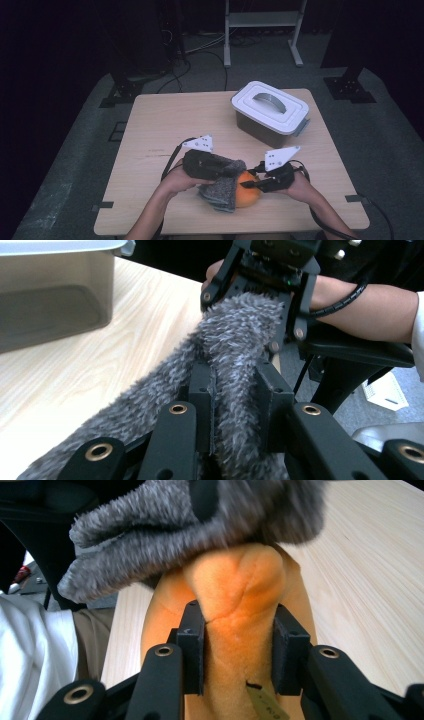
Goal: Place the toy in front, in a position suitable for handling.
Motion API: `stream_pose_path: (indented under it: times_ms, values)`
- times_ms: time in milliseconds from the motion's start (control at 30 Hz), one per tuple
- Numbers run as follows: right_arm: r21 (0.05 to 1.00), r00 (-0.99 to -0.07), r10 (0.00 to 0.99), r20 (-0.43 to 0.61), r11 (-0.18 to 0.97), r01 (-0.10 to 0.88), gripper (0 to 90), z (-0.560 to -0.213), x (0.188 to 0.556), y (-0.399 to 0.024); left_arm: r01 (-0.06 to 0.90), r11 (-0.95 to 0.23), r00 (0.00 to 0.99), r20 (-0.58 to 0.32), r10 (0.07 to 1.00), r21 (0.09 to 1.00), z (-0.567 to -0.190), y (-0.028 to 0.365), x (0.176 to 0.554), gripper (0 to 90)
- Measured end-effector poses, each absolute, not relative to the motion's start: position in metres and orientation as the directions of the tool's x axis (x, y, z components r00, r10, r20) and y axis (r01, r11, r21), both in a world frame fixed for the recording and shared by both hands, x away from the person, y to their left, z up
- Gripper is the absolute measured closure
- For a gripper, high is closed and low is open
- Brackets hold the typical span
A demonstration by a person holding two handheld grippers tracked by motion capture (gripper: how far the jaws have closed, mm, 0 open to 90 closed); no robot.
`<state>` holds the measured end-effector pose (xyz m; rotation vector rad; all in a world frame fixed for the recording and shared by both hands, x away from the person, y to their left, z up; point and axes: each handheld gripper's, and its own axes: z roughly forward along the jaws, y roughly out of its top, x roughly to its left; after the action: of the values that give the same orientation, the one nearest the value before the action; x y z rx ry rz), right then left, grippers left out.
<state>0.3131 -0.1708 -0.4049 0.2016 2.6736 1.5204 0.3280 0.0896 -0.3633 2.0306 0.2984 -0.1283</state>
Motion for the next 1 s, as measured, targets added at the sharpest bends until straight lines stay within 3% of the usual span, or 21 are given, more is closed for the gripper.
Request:
stream_pose_path:
  times_ms: [267,800,1000]
  values:
    - [0.862,-0.997,0.078,0.007,0.504,0.045,62.5,-0.407,0.323,-0.144,0.267,-0.444,0.961,-0.200,0.192,0.855,-0.364,0.105,0.325,73.0]
    - [0.869,-0.992,0.111,0.054,0.484,0.101,58.2,-0.421,0.331,-0.186,0.244,-0.494,0.965,-0.162,0.204,0.835,-0.369,0.108,0.324,72.8]
    - [0.854,-0.977,0.171,0.128,0.482,0.196,42.4,-0.420,0.332,-0.191,0.245,-0.501,0.967,-0.169,0.193,0.830,-0.371,0.101,0.322,72.8]
